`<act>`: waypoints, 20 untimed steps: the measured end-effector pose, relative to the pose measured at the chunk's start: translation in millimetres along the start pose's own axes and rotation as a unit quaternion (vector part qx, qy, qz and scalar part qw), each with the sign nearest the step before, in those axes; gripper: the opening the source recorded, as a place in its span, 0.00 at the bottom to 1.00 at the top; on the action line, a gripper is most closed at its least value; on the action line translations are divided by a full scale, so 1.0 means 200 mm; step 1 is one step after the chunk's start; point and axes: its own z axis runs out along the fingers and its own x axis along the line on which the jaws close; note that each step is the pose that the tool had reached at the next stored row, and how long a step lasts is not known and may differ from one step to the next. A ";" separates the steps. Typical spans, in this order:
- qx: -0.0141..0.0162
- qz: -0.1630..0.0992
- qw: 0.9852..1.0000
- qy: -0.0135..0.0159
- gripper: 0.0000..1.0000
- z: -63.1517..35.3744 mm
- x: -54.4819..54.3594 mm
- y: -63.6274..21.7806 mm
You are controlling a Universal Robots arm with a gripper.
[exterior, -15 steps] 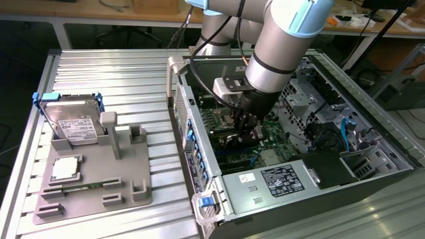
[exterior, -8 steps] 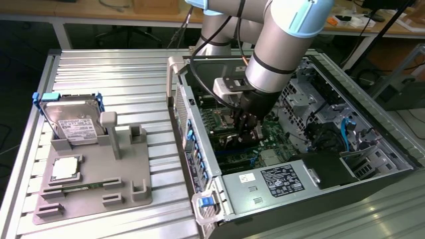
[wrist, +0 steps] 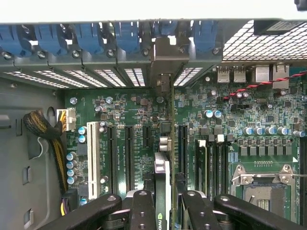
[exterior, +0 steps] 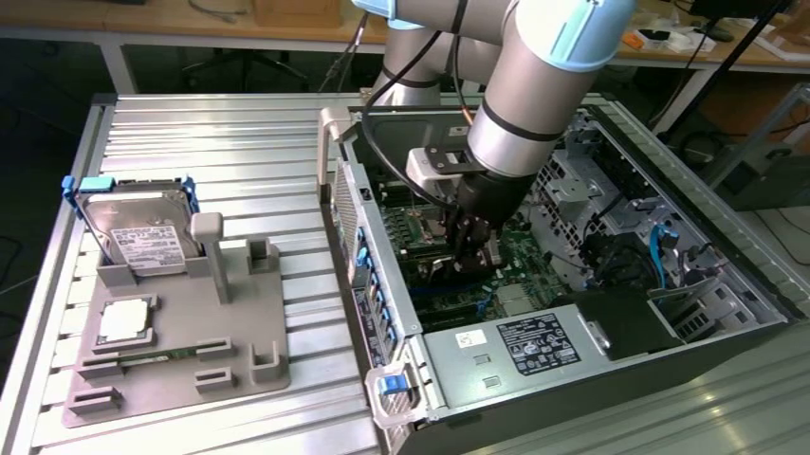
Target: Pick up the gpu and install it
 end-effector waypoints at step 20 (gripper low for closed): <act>0.000 0.000 1.000 0.000 0.27 0.057 0.00 -0.003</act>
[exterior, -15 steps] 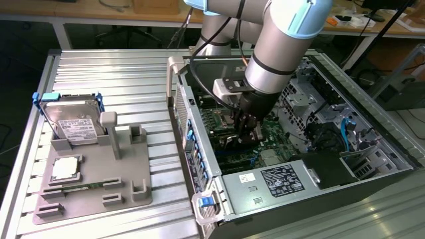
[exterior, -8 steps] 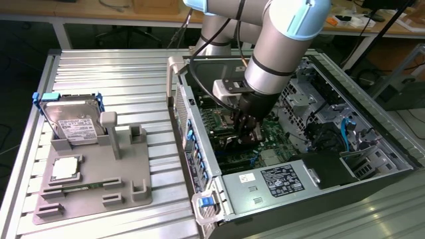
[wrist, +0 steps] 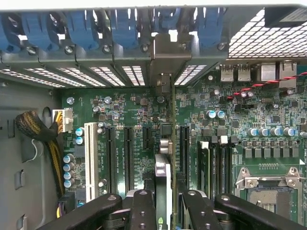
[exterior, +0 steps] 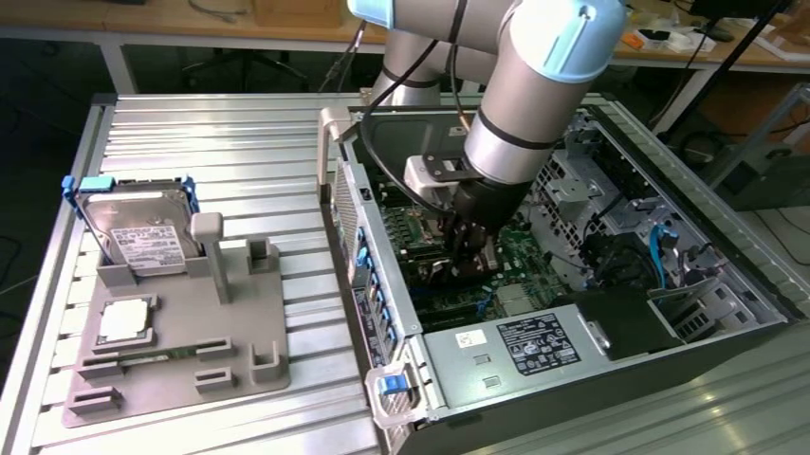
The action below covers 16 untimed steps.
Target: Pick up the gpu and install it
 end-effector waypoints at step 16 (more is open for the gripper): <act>-0.001 0.000 1.000 0.000 0.27 0.005 0.00 -0.009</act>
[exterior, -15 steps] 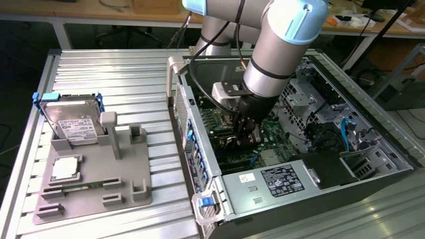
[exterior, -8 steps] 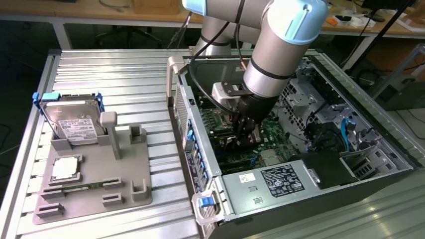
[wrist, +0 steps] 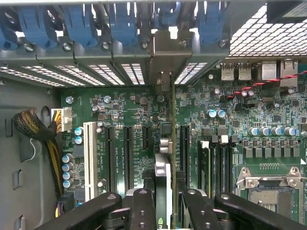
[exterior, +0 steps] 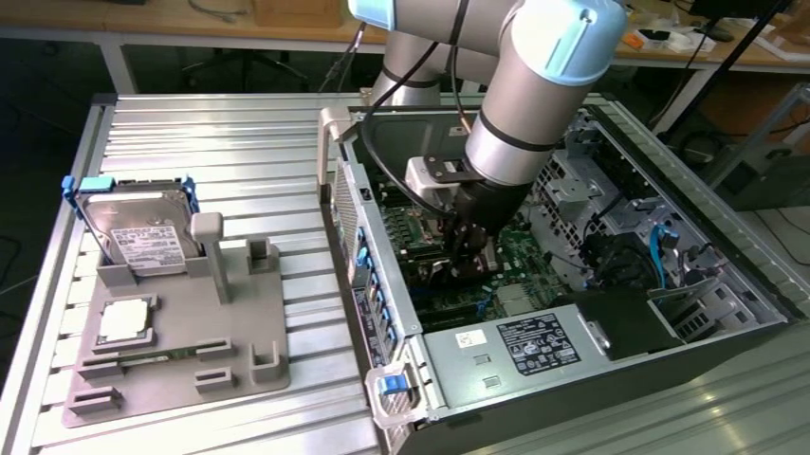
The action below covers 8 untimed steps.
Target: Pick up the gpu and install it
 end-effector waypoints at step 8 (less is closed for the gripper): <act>0.000 0.000 1.000 0.000 0.27 0.005 0.00 -0.002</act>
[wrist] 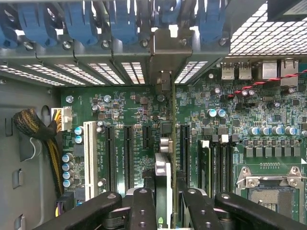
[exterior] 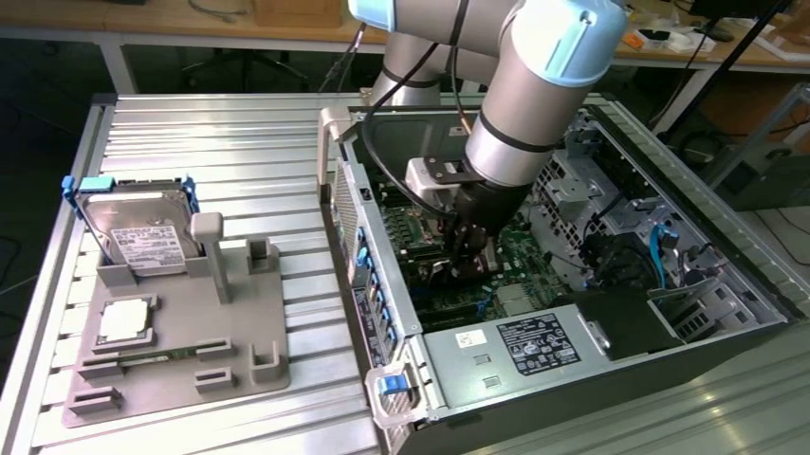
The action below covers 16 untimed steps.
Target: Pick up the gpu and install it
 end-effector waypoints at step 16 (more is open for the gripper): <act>0.000 0.000 1.000 0.000 0.58 -0.087 0.00 0.005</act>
